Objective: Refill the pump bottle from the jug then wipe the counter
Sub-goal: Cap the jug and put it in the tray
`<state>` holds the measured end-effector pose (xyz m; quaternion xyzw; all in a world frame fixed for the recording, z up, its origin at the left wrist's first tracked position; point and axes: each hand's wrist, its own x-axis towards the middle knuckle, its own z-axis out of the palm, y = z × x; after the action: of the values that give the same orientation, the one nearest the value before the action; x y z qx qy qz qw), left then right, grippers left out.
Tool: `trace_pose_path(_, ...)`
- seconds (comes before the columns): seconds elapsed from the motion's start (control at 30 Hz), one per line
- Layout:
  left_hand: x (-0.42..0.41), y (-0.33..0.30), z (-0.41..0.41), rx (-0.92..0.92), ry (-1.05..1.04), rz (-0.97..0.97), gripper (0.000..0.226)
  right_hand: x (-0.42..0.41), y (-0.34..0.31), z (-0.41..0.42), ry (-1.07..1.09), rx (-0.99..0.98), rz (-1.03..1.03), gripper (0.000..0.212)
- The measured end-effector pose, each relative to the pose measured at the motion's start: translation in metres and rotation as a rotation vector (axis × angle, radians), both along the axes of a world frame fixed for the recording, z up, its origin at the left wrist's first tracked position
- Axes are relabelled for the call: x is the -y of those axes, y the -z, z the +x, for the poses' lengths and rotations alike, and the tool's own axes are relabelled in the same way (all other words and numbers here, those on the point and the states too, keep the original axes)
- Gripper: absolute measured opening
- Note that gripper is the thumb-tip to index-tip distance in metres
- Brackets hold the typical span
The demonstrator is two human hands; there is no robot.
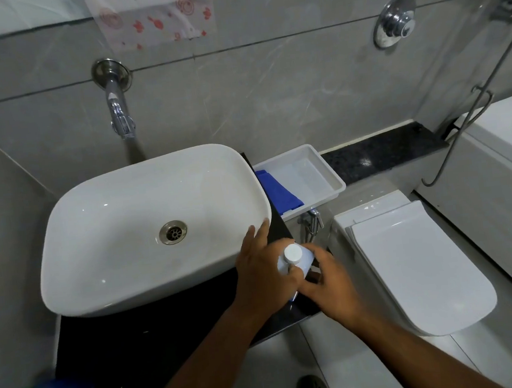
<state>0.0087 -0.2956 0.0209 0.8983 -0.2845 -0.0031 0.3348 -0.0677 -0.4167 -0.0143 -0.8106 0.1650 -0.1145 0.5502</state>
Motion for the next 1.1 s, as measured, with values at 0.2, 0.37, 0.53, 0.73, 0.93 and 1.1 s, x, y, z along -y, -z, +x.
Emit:
trace_pose_path(0.2, -0.001, -0.001, -0.001, 0.131, -0.133, 0.022, 0.062, 0.000, 0.001, 0.000, 0.008, -0.030, -0.022, 0.064)
trace_pose_path(0.37, -0.002, 0.001, 0.000, 0.194, 0.016, -0.019, 0.040, 0.003, 0.001, 0.001, 0.013, -0.018, -0.044, 0.051)
trace_pose_path(0.53, -0.007, -0.001, 0.007, 0.120, 0.047, 0.003, 0.056, 0.006, -0.003, 0.001, -0.028, -0.034, -0.024, 0.051)
trace_pose_path(0.73, -0.004, 0.004, 0.008, 0.082, 0.018, -0.002, 0.036, 0.003, 0.001, 0.000, -0.009, -0.046, -0.049, 0.052)
trace_pose_path(0.93, -0.009, 0.004, 0.020, 0.207, 0.174, -0.002, 0.034, 0.010, 0.000, 0.003, -0.071, -0.097, -0.035, 0.054)
trace_pose_path(1.1, -0.010, -0.001, 0.024, 0.289, 0.255, 0.036, 0.032, 0.014, -0.009, 0.005, -0.139, -0.132, -0.046, 0.056)
